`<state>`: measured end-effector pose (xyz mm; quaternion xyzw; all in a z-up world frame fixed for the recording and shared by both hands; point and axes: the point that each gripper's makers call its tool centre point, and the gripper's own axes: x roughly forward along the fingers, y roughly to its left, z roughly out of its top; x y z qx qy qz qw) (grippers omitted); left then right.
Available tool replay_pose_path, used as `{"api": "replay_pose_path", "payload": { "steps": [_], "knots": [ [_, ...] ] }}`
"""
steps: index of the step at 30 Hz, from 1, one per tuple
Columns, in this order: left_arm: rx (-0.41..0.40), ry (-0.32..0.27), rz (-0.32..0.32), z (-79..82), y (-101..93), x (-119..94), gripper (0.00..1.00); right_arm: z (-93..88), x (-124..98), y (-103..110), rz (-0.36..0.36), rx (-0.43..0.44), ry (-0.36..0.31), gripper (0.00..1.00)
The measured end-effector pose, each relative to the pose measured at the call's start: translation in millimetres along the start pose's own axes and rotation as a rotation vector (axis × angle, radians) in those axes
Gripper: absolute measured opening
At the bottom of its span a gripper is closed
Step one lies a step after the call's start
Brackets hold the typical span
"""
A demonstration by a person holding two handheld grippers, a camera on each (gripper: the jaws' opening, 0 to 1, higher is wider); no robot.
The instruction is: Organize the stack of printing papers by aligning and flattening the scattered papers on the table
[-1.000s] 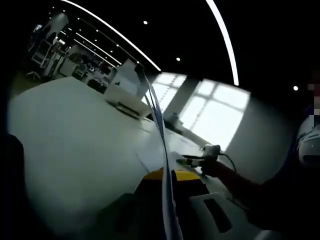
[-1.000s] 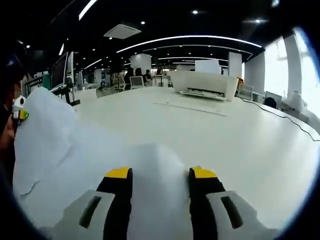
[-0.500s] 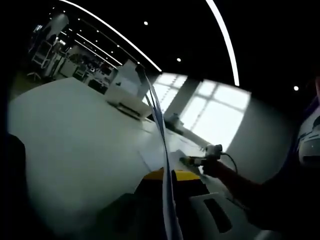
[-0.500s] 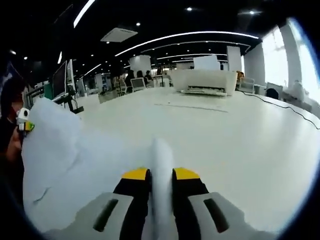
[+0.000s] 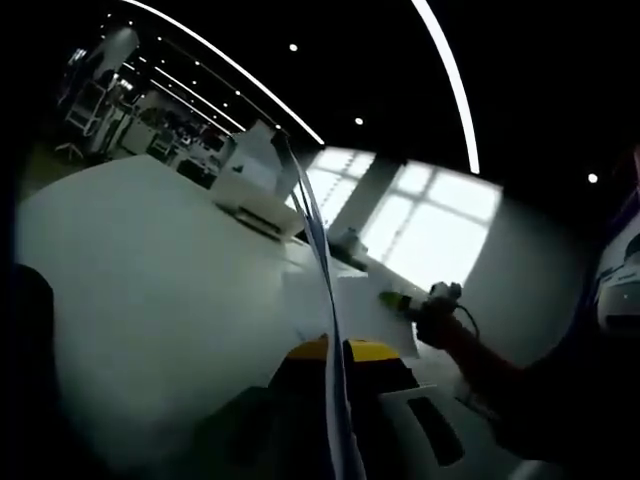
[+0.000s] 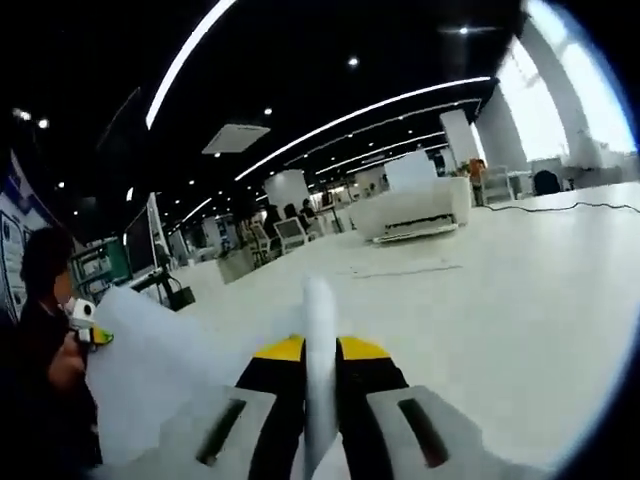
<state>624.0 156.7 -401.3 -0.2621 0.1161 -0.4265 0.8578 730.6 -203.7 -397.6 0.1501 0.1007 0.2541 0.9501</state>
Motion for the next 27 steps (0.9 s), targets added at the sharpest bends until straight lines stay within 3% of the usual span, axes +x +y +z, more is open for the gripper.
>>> {"api": "replay_pose_path", "payload": {
  "steps": [2,16,27],
  "knots": [
    [0.0,-0.001,-0.001,-0.2,-0.4,-0.1,0.06,8.5,-3.6,5.8,0.03,0.032,-0.033,0.04],
    [-0.002,-0.003,-0.006,-0.4,-0.5,1.0,0.06,12.6,-10.8,24.1,0.084,0.067,-0.037,0.0],
    [-0.006,0.0,-0.003,-1.9,0.9,1.4,0.06,27.8,-21.0,31.8,0.117,0.088,-0.086,0.0]
  ]
}}
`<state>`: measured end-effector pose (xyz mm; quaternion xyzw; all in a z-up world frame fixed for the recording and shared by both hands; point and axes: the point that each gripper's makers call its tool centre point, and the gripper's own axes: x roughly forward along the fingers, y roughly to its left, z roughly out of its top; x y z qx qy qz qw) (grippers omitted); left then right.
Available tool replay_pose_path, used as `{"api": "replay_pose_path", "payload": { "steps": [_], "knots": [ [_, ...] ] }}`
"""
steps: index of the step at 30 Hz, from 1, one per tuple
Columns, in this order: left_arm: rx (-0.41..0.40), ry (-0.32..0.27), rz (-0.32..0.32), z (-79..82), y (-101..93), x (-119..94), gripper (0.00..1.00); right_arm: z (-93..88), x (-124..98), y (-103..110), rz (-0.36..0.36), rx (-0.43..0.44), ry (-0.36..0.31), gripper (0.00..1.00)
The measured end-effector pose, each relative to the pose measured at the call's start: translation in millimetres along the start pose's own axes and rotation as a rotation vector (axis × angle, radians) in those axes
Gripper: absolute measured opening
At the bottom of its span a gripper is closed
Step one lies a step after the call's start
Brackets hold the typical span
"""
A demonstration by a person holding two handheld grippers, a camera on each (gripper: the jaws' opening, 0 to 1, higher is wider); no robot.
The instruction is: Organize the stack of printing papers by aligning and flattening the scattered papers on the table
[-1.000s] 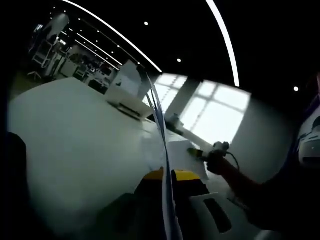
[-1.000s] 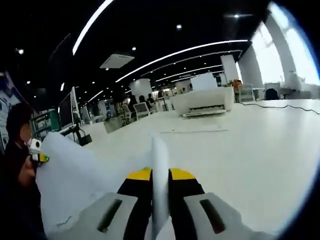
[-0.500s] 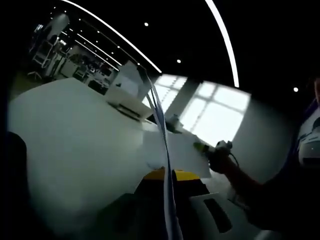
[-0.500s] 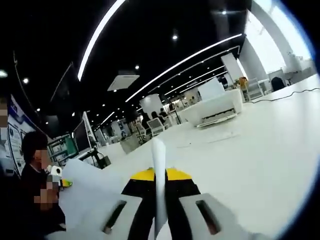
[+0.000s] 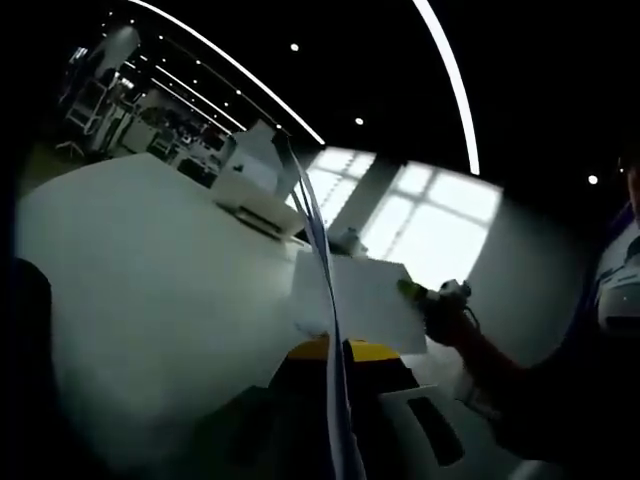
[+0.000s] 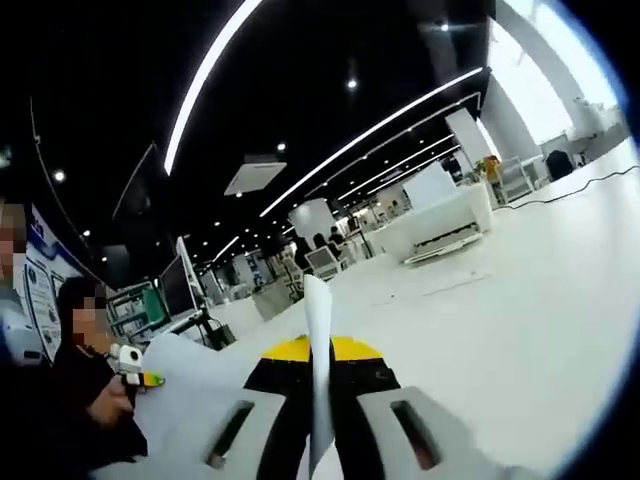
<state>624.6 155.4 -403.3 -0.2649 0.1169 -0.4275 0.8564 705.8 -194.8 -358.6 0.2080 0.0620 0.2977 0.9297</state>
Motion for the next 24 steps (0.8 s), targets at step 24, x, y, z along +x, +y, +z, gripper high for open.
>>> {"api": "replay_pose_path", "payload": {
  "steps": [24],
  "knots": [
    [0.005,0.006,-0.003,0.0,-0.6,2.4,0.06,59.0,-10.4,54.5,0.118,-0.05,-0.184,0.0]
  ]
}}
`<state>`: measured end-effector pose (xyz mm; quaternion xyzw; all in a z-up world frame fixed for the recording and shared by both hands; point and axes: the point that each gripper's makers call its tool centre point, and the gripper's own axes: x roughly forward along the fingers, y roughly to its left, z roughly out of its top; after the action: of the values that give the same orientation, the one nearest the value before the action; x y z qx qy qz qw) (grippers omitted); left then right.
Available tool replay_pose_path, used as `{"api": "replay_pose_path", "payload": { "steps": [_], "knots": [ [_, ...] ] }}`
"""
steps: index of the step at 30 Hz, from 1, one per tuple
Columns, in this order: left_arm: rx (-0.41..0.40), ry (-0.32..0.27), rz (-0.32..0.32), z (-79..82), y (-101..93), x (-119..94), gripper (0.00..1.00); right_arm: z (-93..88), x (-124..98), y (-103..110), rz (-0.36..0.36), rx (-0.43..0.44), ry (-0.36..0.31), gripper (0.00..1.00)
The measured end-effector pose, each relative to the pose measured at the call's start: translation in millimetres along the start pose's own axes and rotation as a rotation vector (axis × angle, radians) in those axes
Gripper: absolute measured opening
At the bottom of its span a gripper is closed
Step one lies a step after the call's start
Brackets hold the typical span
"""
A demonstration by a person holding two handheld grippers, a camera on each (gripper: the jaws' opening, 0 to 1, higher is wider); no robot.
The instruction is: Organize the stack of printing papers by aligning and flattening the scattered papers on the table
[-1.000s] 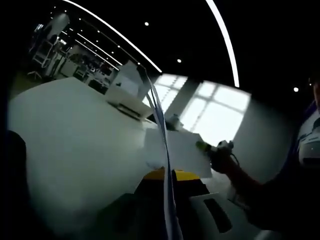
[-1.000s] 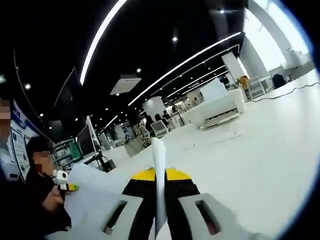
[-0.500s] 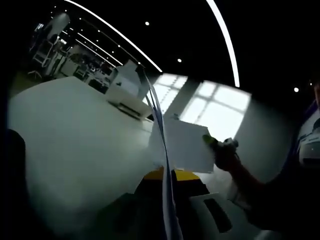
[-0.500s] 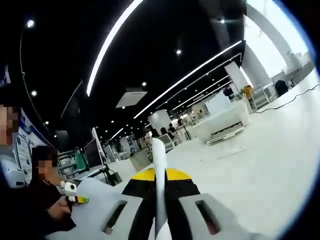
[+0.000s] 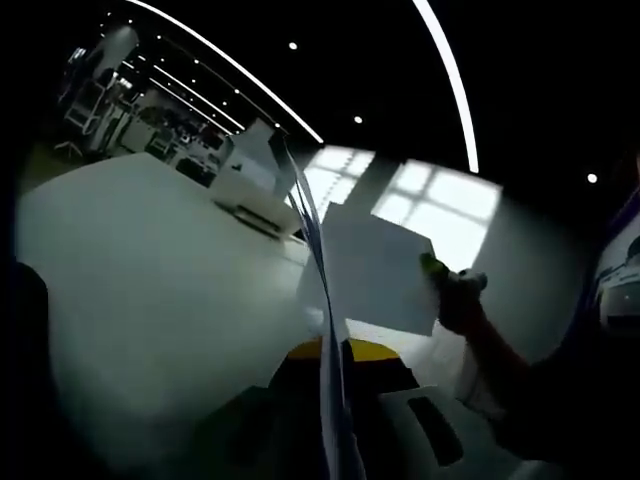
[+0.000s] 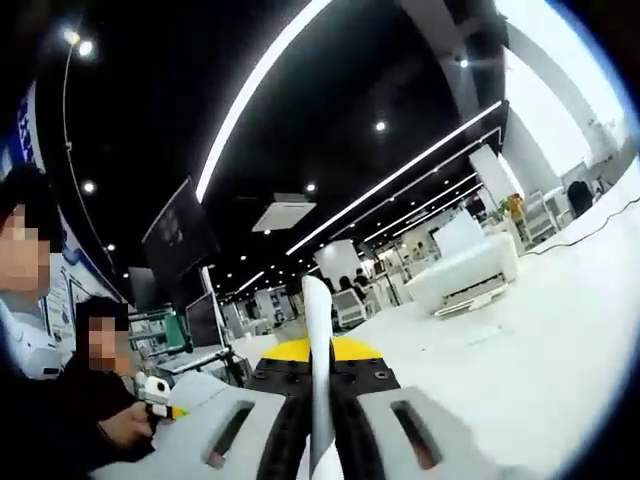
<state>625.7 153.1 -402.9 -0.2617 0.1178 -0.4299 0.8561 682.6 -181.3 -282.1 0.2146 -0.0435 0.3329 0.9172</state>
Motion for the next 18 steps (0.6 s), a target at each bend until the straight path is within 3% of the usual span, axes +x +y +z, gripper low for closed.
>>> {"api": "replay_pose_path", "payload": {
  "steps": [14,18],
  "knots": [
    [0.004,0.002,0.002,-0.6,1.8,3.1,0.06,25.1,2.6,44.8,0.124,-0.098,-0.031,0.0],
    [0.003,0.002,0.004,-1.4,3.1,3.5,0.06,33.8,2.0,66.5,0.176,-0.135,-0.061,0.0]
  ]
}}
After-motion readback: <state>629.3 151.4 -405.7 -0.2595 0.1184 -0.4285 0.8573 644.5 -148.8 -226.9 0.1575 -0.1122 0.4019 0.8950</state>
